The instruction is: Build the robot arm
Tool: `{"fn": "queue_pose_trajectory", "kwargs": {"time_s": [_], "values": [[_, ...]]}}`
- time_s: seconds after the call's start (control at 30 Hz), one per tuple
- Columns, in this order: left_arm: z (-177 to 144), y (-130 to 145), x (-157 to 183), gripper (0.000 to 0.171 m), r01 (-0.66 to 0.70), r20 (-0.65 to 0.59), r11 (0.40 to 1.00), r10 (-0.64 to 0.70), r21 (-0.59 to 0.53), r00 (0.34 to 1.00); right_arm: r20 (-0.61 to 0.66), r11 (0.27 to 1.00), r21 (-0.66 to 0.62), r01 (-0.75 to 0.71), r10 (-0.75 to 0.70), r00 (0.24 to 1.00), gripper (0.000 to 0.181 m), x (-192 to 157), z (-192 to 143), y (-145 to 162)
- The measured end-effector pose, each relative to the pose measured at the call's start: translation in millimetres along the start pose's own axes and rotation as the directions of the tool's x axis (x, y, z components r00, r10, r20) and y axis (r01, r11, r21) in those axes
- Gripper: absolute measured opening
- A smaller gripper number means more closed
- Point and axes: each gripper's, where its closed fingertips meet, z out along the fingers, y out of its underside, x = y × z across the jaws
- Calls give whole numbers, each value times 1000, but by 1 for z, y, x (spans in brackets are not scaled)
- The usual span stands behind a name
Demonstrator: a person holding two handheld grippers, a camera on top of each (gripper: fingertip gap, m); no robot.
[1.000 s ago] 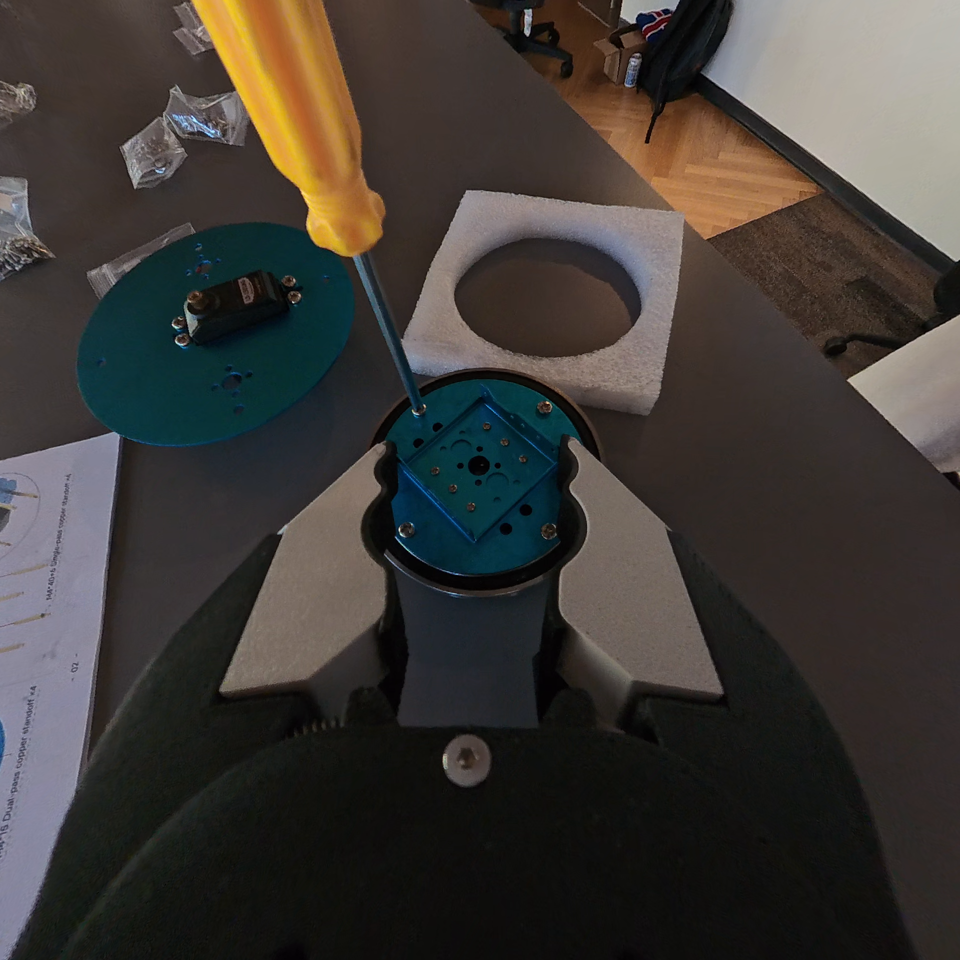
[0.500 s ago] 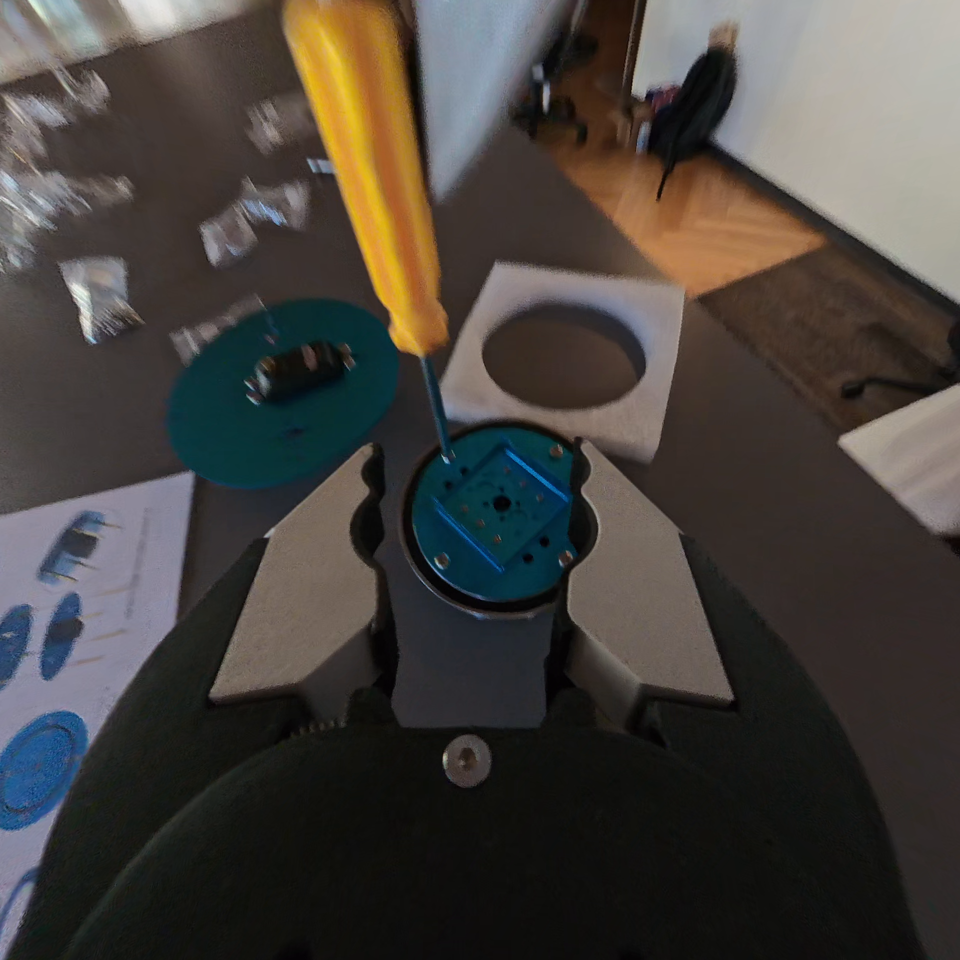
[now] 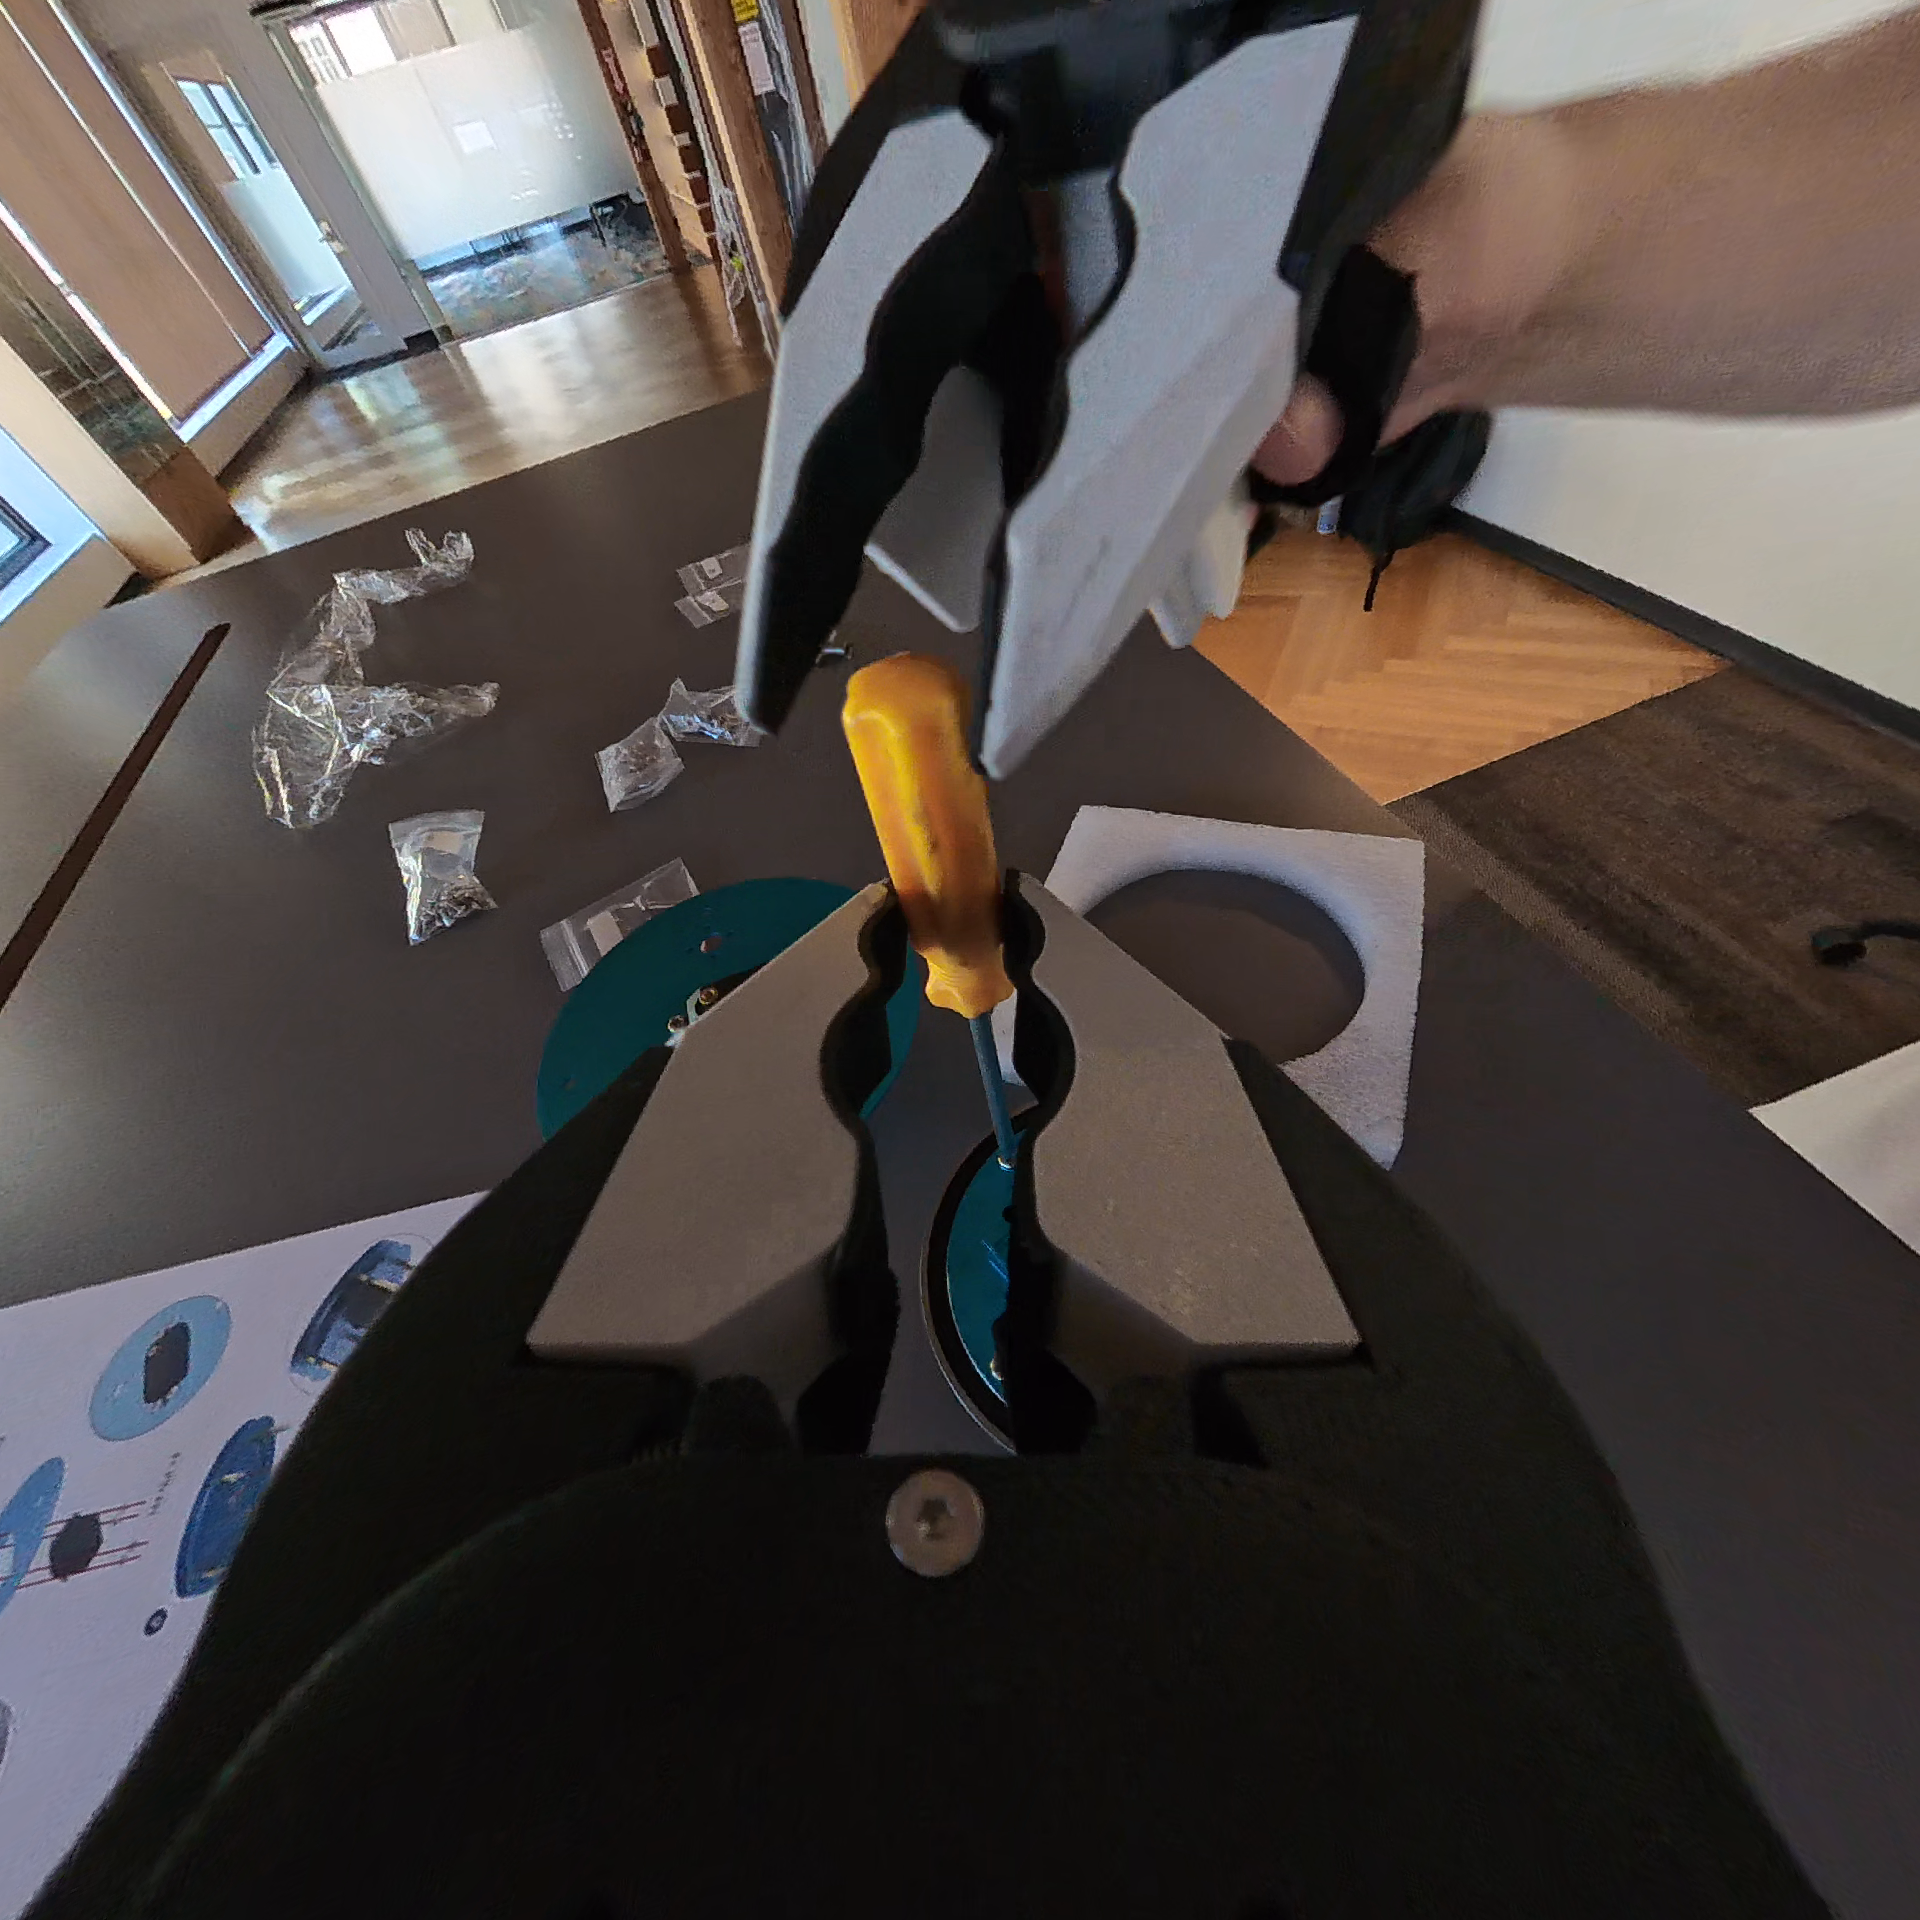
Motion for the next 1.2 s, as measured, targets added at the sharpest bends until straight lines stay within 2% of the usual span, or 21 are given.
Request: {"fn": "queue_pose_trajectory", "kwargs": {"time_s": [0.07,0.17,0.2,0.33,0.37,0.4,0.43,0.47,0.5,0.57,0.67,0.83,1.03,1.2], "values": [[2,-1,1,17,2,-8,1000,-2,-1,1000,92,997,77,-21,14,996,29,-2,3,-1],[4,-2,3,17,3,-15,1000,-3,5,1000,197,994,107,-24,2,980,27,-11,11,4],[4,-1,2,17,2,-8,1000,-2,6,1000,199,993,119,-20,-4,980,19,-10,13,5],[0,0,5,17,-4,-30,1000,4,11,1000,217,982,189,16,-58,975,19,-13,14,3],[-2,6,12,32,-35,-77,999,33,-25,996,212,978,207,23,-68,975,19,-13,15,2],[-4,19,19,62,-45,-137,994,30,-103,990,209,975,220,22,-69,976,19,-13,15,2],[-9,36,28,74,-48,-203,979,7,-198,979,215,974,226,15,-64,975,19,-13,15,2],[-13,50,31,73,-64,-235,965,2,-255,972,218,974,228,7,-58,974,19,-12,15,2],[-15,60,31,72,-87,-235,961,23,-263,972,212,974,229,4,-54,976,19,-9,15,2],[-16,73,33,58,-99,-245,959,32,-267,969,206,976,219,-4,-42,978,19,-7,16,2],[-14,90,39,63,-76,-272,933,-24,-353,962,181,978,209,15,-54,982,18,-6,17,1],[-8,91,38,61,-3,-240,934,-88,-357,967,136,975,221,30,-61,989,18,-7,21,0],[-6,90,37,62,24,-196,938,-97,-347,976,42,964,264,18,-30,999,19,-3,22,-1],[-5,90,37,62,34,-183,939,-102,-343,978,-103,950,310,37,-5,995,19,3,17,-1]]}}
